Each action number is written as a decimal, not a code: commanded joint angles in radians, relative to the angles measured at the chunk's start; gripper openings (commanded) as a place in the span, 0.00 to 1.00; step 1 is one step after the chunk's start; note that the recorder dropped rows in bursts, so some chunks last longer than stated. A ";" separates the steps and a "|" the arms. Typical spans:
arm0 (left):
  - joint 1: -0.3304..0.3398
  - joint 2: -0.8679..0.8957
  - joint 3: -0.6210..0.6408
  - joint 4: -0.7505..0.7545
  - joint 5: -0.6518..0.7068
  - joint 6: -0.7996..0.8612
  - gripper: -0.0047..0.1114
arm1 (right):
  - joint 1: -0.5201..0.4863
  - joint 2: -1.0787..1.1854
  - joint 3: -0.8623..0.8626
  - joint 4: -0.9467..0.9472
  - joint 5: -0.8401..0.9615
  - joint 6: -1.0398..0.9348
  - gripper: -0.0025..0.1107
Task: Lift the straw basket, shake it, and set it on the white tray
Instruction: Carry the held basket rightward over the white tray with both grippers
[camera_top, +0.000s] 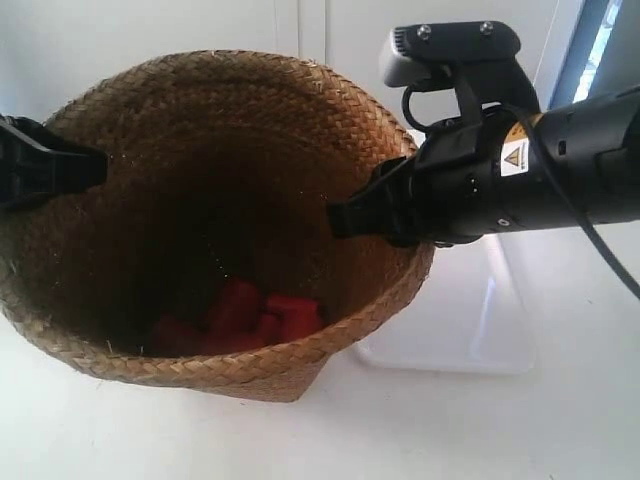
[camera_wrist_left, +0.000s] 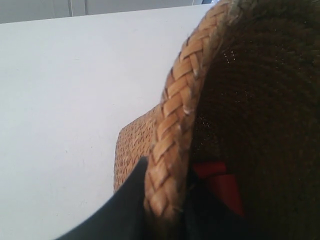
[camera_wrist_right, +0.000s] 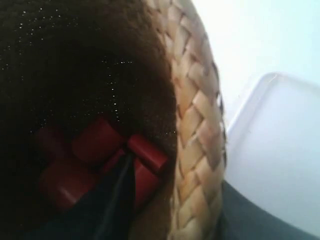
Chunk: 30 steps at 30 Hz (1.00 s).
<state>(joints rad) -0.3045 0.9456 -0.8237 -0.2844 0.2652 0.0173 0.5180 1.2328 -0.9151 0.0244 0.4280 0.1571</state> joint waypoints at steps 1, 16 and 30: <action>0.001 -0.014 -0.002 0.011 -0.005 0.024 0.04 | -0.001 0.016 -0.005 -0.052 0.017 -0.022 0.02; 0.001 -0.014 -0.002 0.043 0.043 0.024 0.04 | -0.001 0.085 -0.005 -0.054 0.019 -0.022 0.02; 0.001 0.021 -0.002 0.095 -0.032 -0.017 0.04 | -0.001 0.049 -0.005 -0.054 0.090 -0.020 0.02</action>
<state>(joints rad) -0.3045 0.9684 -0.8237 -0.2189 0.2862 -0.0108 0.5185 1.2898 -0.9166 0.0138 0.4759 0.1571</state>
